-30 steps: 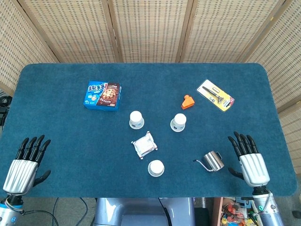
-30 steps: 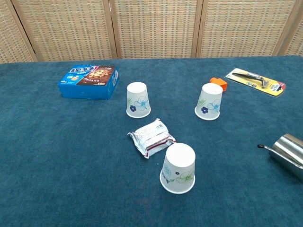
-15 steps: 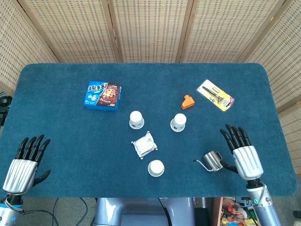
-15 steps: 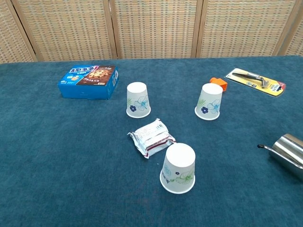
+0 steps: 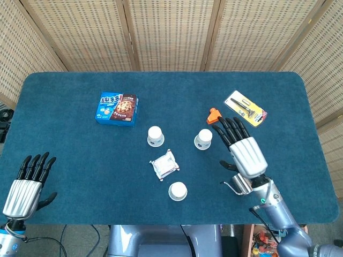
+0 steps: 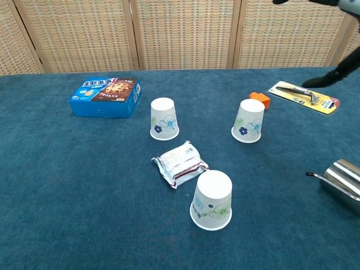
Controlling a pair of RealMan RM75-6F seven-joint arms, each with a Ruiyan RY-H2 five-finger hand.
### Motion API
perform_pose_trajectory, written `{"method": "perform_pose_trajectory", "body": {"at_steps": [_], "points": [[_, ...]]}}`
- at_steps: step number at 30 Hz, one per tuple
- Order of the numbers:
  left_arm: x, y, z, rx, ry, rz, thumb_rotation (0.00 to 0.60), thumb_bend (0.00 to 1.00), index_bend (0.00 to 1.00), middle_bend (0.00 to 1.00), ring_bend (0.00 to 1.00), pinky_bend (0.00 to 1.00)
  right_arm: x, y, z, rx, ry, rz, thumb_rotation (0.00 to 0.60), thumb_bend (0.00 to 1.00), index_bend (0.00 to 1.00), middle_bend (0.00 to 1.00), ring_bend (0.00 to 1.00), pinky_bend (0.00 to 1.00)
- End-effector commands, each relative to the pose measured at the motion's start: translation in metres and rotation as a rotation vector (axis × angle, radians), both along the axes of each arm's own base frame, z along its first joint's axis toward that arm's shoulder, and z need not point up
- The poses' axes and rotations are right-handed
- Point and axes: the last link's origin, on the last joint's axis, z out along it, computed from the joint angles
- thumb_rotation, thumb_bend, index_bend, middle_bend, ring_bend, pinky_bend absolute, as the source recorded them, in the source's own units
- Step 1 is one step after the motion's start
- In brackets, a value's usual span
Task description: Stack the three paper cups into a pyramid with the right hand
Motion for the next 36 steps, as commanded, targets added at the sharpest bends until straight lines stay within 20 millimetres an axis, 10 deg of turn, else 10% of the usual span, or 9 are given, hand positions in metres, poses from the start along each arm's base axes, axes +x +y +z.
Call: {"method": "perform_pose_trajectory", "body": {"at_steps": [1, 15, 36], "points": [[-0.001, 0.001, 0.0, -0.001, -0.003, 0.005, 0.6, 0.2, 0.0, 0.0, 0.0, 0.0, 0.044, -0.027, -0.017, 0.046, -0.001, 0.02, 0.6, 0.06, 0.16, 0.0, 0.0, 0.0], [-0.004, 0.008, -0.003, -0.018, -0.008, 0.02, 0.6, 0.2, 0.0, 0.0, 0.0, 0.0, 0.11, -0.077, -0.078, 0.146, 0.036, 0.004, 0.6, 0.06, 0.23, 0.0, 0.0, 0.0], [-0.013, 0.018, -0.012, -0.051, 0.005, 0.066, 0.6, 0.2, 0.0, 0.0, 0.0, 0.0, 0.126, -0.116, -0.144, 0.249, 0.12, -0.068, 0.6, 0.06, 0.25, 0.0, 0.0, 0.0]]}}
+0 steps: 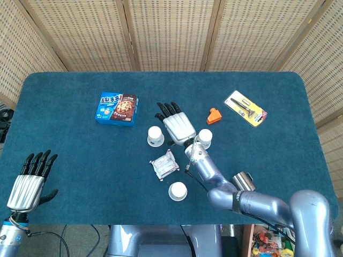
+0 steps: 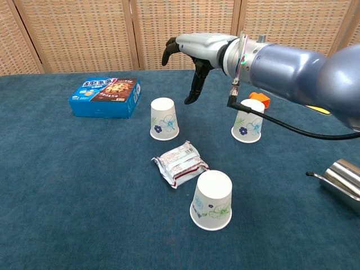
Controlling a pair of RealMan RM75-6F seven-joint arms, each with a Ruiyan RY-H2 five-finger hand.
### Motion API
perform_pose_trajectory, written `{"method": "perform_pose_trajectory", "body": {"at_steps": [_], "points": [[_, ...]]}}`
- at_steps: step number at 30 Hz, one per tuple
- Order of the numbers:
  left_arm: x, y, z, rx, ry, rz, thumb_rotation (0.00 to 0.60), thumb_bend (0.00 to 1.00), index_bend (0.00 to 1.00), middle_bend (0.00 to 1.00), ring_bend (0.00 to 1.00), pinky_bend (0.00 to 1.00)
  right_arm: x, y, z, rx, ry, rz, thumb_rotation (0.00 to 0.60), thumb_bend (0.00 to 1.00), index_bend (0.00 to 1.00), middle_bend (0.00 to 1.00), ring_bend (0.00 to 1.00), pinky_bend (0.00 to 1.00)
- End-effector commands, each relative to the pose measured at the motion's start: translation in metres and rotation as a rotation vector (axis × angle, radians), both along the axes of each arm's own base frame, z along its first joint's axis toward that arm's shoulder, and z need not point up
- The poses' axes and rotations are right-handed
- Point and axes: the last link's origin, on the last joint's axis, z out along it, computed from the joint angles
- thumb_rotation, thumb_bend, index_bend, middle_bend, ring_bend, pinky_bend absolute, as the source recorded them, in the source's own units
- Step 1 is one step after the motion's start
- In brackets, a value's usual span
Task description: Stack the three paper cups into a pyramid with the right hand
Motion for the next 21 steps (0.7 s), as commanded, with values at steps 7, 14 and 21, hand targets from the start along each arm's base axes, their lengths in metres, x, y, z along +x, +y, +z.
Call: {"method": "perform_pose_trajectory", "body": {"at_steps": [7, 14, 21], "points": [[-0.002, 0.004, -0.005, -0.012, 0.009, 0.006, 0.6, 0.2, 0.0, 0.0, 0.0, 0.0, 0.015, -0.007, -0.026, 0.04, 0.014, 0.019, 0.6, 0.06, 0.25, 0.0, 0.0, 0.0], [-0.003, 0.005, -0.004, -0.007, 0.008, 0.013, 0.6, 0.2, 0.0, 0.0, 0.0, 0.0, 0.018, -0.008, -0.04, 0.06, 0.033, 0.03, 0.6, 0.06, 0.26, 0.0, 0.0, 0.0], [-0.006, 0.006, -0.005, -0.014, 0.009, 0.023, 0.6, 0.2, 0.0, 0.0, 0.0, 0.0, 0.016, -0.011, -0.052, 0.068, 0.052, 0.023, 0.6, 0.06, 0.26, 0.0, 0.0, 0.0]]}}
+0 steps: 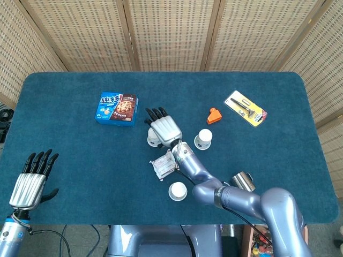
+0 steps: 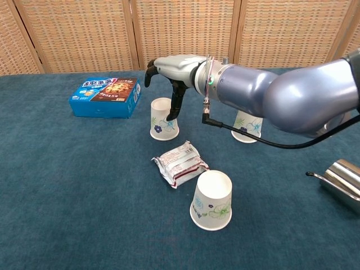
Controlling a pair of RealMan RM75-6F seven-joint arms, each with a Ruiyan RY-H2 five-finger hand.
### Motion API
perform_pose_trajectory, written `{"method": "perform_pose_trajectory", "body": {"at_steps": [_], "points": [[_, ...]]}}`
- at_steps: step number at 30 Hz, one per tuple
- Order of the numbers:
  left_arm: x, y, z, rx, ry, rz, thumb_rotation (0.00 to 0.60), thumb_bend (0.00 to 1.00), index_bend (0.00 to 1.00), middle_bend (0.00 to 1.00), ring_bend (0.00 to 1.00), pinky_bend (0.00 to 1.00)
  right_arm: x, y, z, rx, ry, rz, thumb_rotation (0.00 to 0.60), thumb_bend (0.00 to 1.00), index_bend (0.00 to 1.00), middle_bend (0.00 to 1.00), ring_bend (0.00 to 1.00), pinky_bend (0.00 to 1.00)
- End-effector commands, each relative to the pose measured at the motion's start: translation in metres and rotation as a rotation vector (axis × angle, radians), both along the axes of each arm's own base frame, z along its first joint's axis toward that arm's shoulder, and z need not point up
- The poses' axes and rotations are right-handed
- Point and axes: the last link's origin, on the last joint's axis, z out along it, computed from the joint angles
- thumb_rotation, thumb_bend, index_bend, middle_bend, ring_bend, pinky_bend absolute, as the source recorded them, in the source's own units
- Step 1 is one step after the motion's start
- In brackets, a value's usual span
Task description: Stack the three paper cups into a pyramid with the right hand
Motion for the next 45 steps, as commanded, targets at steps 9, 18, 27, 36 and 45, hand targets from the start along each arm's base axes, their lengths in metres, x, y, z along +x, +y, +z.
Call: {"method": "perform_pose_trajectory", "body": {"at_steps": [9, 18, 27, 36, 45], "points": [[-0.002, 0.001, -0.002, -0.006, 0.004, 0.01, 0.6, 0.2, 0.0, 0.0, 0.0, 0.0, 0.002, -0.006, -0.015, 0.008, 0.017, 0.001, 0.6, 0.06, 0.28, 0.0, 0.0, 0.0], [-0.002, 0.001, -0.003, -0.011, 0.003, 0.008, 0.6, 0.2, 0.0, 0.0, 0.0, 0.0, 0.0, -0.008, -0.022, 0.01, 0.003, -0.004, 0.6, 0.06, 0.32, 0.0, 0.0, 0.0], [-0.001, 0.001, -0.003, -0.013, 0.002, 0.004, 0.6, 0.2, 0.0, 0.0, 0.0, 0.0, 0.0, -0.01, -0.026, 0.004, 0.011, 0.006, 0.6, 0.06, 0.33, 0.0, 0.0, 0.0], [-0.001, 0.001, -0.003, -0.012, 0.002, 0.005, 0.6, 0.2, 0.0, 0.0, 0.0, 0.0, -0.003, -0.016, -0.025, -0.015, 0.029, 0.002, 0.6, 0.06, 0.33, 0.0, 0.0, 0.0], [0.0, 0.001, -0.003, -0.015, 0.003, 0.0, 0.6, 0.2, 0.0, 0.0, 0.0, 0.0, -0.006, -0.019, -0.022, -0.026, 0.009, -0.013, 0.6, 0.06, 0.42, 0.01, 0.0, 0.0]]}}
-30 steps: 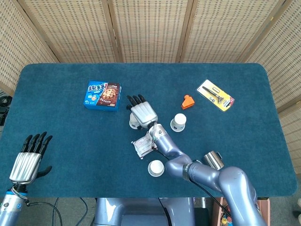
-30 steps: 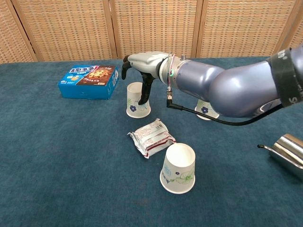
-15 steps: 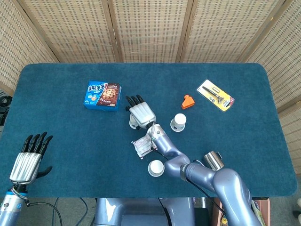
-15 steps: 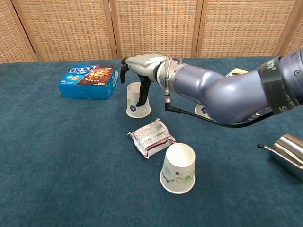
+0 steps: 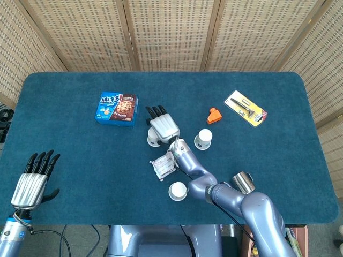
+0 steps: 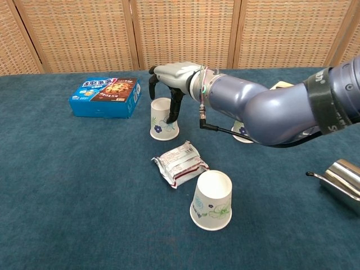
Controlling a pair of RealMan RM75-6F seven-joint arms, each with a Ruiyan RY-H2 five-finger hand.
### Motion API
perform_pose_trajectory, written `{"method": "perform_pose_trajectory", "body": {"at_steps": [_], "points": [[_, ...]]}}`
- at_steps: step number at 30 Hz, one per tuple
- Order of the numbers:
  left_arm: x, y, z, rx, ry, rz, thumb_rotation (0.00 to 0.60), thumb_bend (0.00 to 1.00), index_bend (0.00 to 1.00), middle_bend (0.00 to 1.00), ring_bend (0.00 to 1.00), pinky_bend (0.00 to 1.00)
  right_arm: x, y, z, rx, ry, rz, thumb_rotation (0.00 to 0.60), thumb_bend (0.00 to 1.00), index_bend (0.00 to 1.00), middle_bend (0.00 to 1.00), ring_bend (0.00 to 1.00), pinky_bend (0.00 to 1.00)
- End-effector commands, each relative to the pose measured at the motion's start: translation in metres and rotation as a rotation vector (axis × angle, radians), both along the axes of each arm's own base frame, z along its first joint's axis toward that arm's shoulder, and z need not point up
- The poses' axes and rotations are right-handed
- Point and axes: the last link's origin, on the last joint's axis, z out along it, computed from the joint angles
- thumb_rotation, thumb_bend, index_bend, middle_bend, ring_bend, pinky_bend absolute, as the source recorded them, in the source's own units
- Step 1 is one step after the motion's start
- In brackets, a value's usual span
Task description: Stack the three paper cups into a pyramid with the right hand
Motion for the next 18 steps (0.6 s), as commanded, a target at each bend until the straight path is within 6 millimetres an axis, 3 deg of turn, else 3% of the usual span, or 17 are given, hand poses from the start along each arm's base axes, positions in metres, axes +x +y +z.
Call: {"method": "perform_pose_trajectory", "body": {"at_steps": [1, 18], "points": [[0.0, -0.0002, -0.0001, 0.0, 0.0, 0.0, 0.6, 0.2, 0.0, 0.0, 0.0, 0.0, -0.0003, 0.0007, 0.0005, 0.0, -0.015, -0.006, 0.6, 0.06, 0.43, 0.01, 0.0, 0.0], [0.0008, -0.0014, -0.0002, -0.001, -0.001, -0.003, 0.6, 0.2, 0.0, 0.0, 0.0, 0.0, -0.0016, 0.0049, 0.0032, -0.009, -0.01, 0.01, 0.6, 0.06, 0.49, 0.03, 0.0, 0.0]]}}
